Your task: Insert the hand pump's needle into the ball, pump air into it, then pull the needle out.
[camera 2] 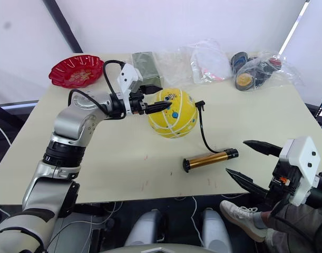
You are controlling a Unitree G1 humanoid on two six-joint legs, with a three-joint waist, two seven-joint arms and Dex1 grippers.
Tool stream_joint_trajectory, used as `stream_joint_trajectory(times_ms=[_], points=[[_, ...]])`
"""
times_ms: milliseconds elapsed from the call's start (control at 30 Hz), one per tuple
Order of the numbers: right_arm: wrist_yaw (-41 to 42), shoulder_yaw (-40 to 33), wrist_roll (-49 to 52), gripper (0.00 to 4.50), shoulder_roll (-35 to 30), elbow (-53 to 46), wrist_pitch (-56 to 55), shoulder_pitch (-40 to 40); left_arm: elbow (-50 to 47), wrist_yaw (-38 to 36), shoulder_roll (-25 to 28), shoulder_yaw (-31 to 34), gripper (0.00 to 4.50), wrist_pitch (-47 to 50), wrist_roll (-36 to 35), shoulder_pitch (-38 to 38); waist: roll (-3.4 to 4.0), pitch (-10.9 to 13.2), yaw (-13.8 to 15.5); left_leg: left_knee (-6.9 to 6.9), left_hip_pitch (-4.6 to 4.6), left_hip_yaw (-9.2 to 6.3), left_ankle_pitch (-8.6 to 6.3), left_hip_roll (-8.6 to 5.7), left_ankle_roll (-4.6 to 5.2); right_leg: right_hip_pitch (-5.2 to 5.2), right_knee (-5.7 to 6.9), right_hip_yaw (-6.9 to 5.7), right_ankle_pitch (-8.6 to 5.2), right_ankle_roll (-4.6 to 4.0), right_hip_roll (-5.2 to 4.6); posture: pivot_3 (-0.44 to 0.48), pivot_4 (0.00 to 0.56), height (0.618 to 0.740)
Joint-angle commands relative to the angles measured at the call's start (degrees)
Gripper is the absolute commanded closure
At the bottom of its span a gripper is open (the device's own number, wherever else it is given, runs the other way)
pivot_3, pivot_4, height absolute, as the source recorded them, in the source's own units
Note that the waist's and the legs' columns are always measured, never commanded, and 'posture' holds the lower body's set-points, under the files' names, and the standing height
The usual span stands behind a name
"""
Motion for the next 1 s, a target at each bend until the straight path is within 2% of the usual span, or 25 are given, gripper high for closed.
stream_joint_trajectory(times_ms=[33, 133, 300, 400, 533, 633, 733, 867, 1000], points=[[-4.06, 0.76, 4.25, 0.06, -1.41, 1.3, 0.21, -3.87, 3.78, -0.94, -0.63, -2.49, 0.91, -3.56, 4.32, -1.59, 0.0, 0.0, -0.04, 0.0, 0.0, 0.01, 0.0, 0.0, 0.0, 0.0, 0.0, 0.03, 0.0, 0.0, 0.0, 0.0, 0.15, 0.74], [-9.08, 4.82, 5.75, 0.06, -3.62, 3.31, 3.11, -8.78, 6.87, -1.48, -0.96, -4.31, 0.91, -5.8, 7.32, -0.49, -0.04, 0.0, -0.14, 0.0, 0.01, 0.03, 0.0, 0.0, 0.0, -0.01, 0.0, 0.1, 0.01, -0.01, 0.03, 0.0, 0.15, 0.74], [-20.29, 15.85, 8.01, 0.06, -6.01, 9.79, 10.65, -23.36, 8.5, -2.39, -1.36, -4.25, 0.91, -8.45, 9.26, 1.52, -0.06, -0.05, -0.08, 0.0, 0.03, 0.04, 0.0, 0.0, 0.01, -0.01, 0.02, 0.18, 0.12, -0.21, 0.05, 0.0, 0.15, 0.74], [-28.71, 22.12, 11.03, 0.06, -3.08, 16.5, 16.65, -34.59, 9.04, -3.39, -1.19, -4.06, 0.91, -10.02, 9.77, 2.32, -0.06, -0.1, -0.23, 0.01, 0.09, 0.1, 0.0, 0.01, 0.01, -0.01, 0.05, 0.27, 0.14, -0.23, 0.07, 0.0, 0.15, 0.74], [-36.14, 26.76, 13.17, 0.06, 1.57, 24.57, 23.21, -45.4, 9.56, -4.81, -0.79, -3.86, 0.91, -12.42, 10.23, 3.17, -0.05, -0.11, -0.07, 0.01, 0.05, 0.09, 0.0, 0.01, 0.02, -0.01, 0.06, 0.31, 0.15, -0.25, 0.11, 0.0, 0.15, 0.74], [-44.16, 26.89, 18.17, 0.06, 9.69, 36.33, 27.5, -54.36, 10.08, -5.41, -0.65, -3.81, 0.91, -14.19, 10.7, 3.66, -0.08, -0.14, -0.55, 0.01, 0.08, 0.16, 0.0, 0.03, 0.03, -0.02, 0.09, 0.38, 0.18, -0.23, 0.14, 0.0, 0.15, 0.74], [-47.72, 26.55, 16.93, 0.06, 14.96, 45.02, 29.65, -60.08, 10.23, -5.25, -0.96, -3.6, 0.91, -14.9, 11.03, 3.88, -0.05, -0.17, -0.3, 0.02, 0.1, 0.31, 0.0, 0.05, 0.04, -0.03, 0.16, 0.43, 0.31, -0.08, 0.19, 0.0, 0.15, 0.74], [-49.75, 25.35, 15.88, 0.06, 19.22, 55.04, 31.2, -64.82, 10.05, -4.87, -1.47, -3.35, 0.91, -15.22, 11.21, 4.15, -0.01, -0.19, -0.13, 0.01, -0.02, 0.41, -0.02, 0.05, 0.08, -0.07, 0.14, 0.44, 0.31, -0.06, 0.23, 0.0, 0.15, 0.74], [-49.22, 24.71, 13.63, 0.06, 20.64, 61.21, 31.43, -67.5, 10.05, -4.77, -1.74, -3.14, 0.91, -15.41, 11.46, 4.34, 0.01, -0.19, -0.47, 0.01, 0.02, 0.45, -0.03, 0.05, 0.09, -0.08, 0.16, 0.51, 0.32, -0.04, 0.24, 0.0, 0.15, 0.74]])
